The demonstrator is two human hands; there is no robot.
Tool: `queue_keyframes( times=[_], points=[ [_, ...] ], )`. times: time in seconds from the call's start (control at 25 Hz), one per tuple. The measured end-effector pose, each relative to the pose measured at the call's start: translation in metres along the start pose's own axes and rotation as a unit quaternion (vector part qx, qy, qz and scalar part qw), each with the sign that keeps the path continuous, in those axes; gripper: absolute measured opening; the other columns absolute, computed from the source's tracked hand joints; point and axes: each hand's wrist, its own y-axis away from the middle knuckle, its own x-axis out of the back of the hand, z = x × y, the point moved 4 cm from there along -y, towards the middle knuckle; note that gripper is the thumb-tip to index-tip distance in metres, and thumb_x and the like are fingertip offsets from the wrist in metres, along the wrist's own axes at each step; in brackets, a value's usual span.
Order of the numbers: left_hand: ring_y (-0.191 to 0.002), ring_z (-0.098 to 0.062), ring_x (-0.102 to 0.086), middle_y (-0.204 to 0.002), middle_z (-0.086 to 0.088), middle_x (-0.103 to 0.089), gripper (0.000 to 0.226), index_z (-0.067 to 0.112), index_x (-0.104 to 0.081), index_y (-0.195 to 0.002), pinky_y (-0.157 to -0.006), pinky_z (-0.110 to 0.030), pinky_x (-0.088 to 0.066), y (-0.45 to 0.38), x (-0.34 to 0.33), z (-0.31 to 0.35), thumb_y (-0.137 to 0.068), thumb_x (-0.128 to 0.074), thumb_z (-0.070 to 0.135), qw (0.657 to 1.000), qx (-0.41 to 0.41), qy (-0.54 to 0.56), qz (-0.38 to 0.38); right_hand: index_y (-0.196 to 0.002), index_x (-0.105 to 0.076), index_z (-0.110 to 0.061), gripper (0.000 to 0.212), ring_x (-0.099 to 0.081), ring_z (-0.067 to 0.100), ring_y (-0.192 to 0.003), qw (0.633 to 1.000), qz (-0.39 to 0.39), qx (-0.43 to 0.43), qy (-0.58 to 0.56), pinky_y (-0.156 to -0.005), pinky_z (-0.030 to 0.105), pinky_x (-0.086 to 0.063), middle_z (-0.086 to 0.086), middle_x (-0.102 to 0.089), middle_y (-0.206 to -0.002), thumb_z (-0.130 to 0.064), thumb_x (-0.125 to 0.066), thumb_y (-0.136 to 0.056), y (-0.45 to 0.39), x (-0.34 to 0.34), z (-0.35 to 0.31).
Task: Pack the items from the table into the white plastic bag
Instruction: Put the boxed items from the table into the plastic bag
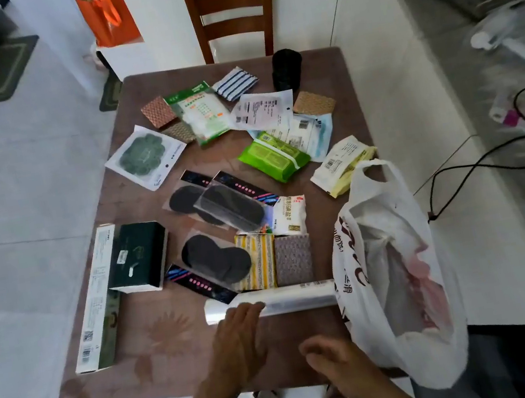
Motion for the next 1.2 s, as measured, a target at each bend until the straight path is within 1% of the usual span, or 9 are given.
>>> queue_keyframes(
  times=[0.08, 0.24, 0.4, 0.48, 0.64, 0.8, 0.96, 1.12, 1.2],
  points=[
    [-0.096, -0.028, -0.069, -0.114, -0.009, -0.069, 0.083, 0.018, -0.061, -0.121, -0.076, -0.038, -0.058, -0.028, -0.008, 0.023, -0.045, -0.086, 0.043, 0.996, -0.057, -0.066, -0.013, -0.101, -0.067, -0.036, 0.013, -0.062, 0.007, -0.103, 0.999, 0.03, 0.029, 0.009, -0.09, 0.019, -0.049, -0.011, -0.069, -0.109, -0.03, -0.057, -0.095, -0.02, 0.001, -0.017],
    [-0.116, -0.034, -0.051, -0.13, -0.013, -0.053, 0.064, 0.016, -0.046, -0.135, -0.093, -0.044, -0.043, -0.063, -0.021, 0.026, -0.075, -0.069, 0.026, 0.99, -0.023, -0.121, -0.073, -0.093, -0.067, -0.037, 0.014, -0.065, 0.01, -0.099, 0.995, 0.063, 0.064, -0.039, -0.092, 0.028, -0.052, -0.009, -0.072, -0.102, -0.028, -0.056, -0.095, -0.029, 0.009, -0.036],
    [-0.111, -0.032, -0.053, -0.123, -0.007, -0.056, 0.059, 0.02, -0.051, -0.126, -0.091, -0.044, -0.044, -0.065, -0.025, 0.016, -0.07, -0.071, 0.027, 0.992, 0.012, -0.094, -0.083, -0.095, -0.064, -0.035, 0.013, -0.065, 0.011, -0.097, 0.997, 0.065, 0.041, -0.032, -0.092, 0.027, -0.053, -0.005, -0.071, -0.104, -0.025, -0.056, -0.096, -0.019, 0.022, -0.023],
    [-0.104, -0.032, -0.056, -0.116, -0.005, -0.059, 0.059, 0.021, -0.055, -0.121, -0.087, -0.044, -0.047, -0.061, -0.019, 0.012, -0.066, -0.073, 0.033, 0.997, 0.016, -0.048, -0.052, -0.094, -0.065, -0.035, 0.012, -0.065, 0.01, -0.096, 0.995, 0.099, 0.033, -0.006, -0.092, 0.029, -0.054, -0.007, -0.071, -0.102, -0.026, -0.057, -0.095, -0.015, 0.027, -0.012],
    [-0.096, -0.02, -0.06, -0.111, 0.001, -0.065, 0.061, 0.023, -0.059, -0.122, -0.078, -0.03, -0.046, -0.048, 0.026, 0.015, -0.068, -0.078, 0.045, 0.98, 0.063, 0.178, 0.06, -0.104, -0.065, -0.035, 0.013, -0.066, 0.012, -0.099, 0.984, 0.173, 0.05, 0.0, -0.088, 0.032, -0.057, -0.01, -0.071, -0.101, -0.032, -0.062, -0.092, -0.002, 0.037, -0.018],
    [-0.093, -0.005, -0.062, -0.11, 0.012, -0.066, 0.059, 0.032, -0.057, -0.124, -0.073, -0.024, -0.052, -0.036, 0.073, 0.055, -0.07, -0.077, 0.043, 0.938, 0.044, 0.328, 0.106, -0.132, -0.05, -0.036, 0.055, -0.064, 0.006, -0.11, 0.963, 0.146, 0.139, -0.179, -0.086, 0.027, -0.058, -0.014, -0.065, -0.121, -0.033, -0.075, -0.083, 0.006, 0.052, -0.065],
    [-0.099, 0.004, -0.059, -0.108, 0.021, -0.061, 0.051, 0.026, -0.059, -0.123, -0.074, -0.009, -0.049, -0.033, 0.096, 0.109, -0.076, -0.078, 0.035, 0.92, -0.045, 0.382, 0.071, -0.135, -0.049, -0.02, 0.075, -0.066, 0.013, -0.107, 0.957, 0.17, 0.125, -0.199, -0.077, 0.023, -0.059, -0.002, -0.064, -0.122, -0.035, -0.084, -0.071, 0.011, 0.08, -0.087],
    [-0.095, -0.008, -0.065, -0.102, 0.011, -0.069, 0.035, 0.032, -0.066, -0.112, -0.076, -0.025, -0.055, -0.052, 0.097, 0.144, -0.088, -0.053, 0.054, 0.884, -0.077, 0.457, -0.068, -0.117, -0.061, -0.019, 0.055, -0.069, 0.011, -0.095, 0.941, 0.243, 0.111, -0.209, -0.068, 0.019, -0.057, -0.003, -0.069, -0.109, -0.033, -0.085, -0.069, 0.049, 0.125, -0.085],
    [-0.086, -0.007, -0.064, -0.093, 0.01, -0.069, 0.023, 0.032, -0.069, -0.096, -0.071, -0.023, -0.053, -0.06, 0.096, 0.146, -0.093, -0.051, 0.046, 0.898, -0.031, 0.438, -0.041, -0.117, -0.063, -0.023, 0.058, -0.069, 0.003, -0.094, 0.91, 0.298, 0.149, -0.247, -0.067, 0.015, -0.055, -0.009, -0.071, -0.108, -0.038, -0.084, -0.066, 0.081, 0.155, -0.093]
  ],
)
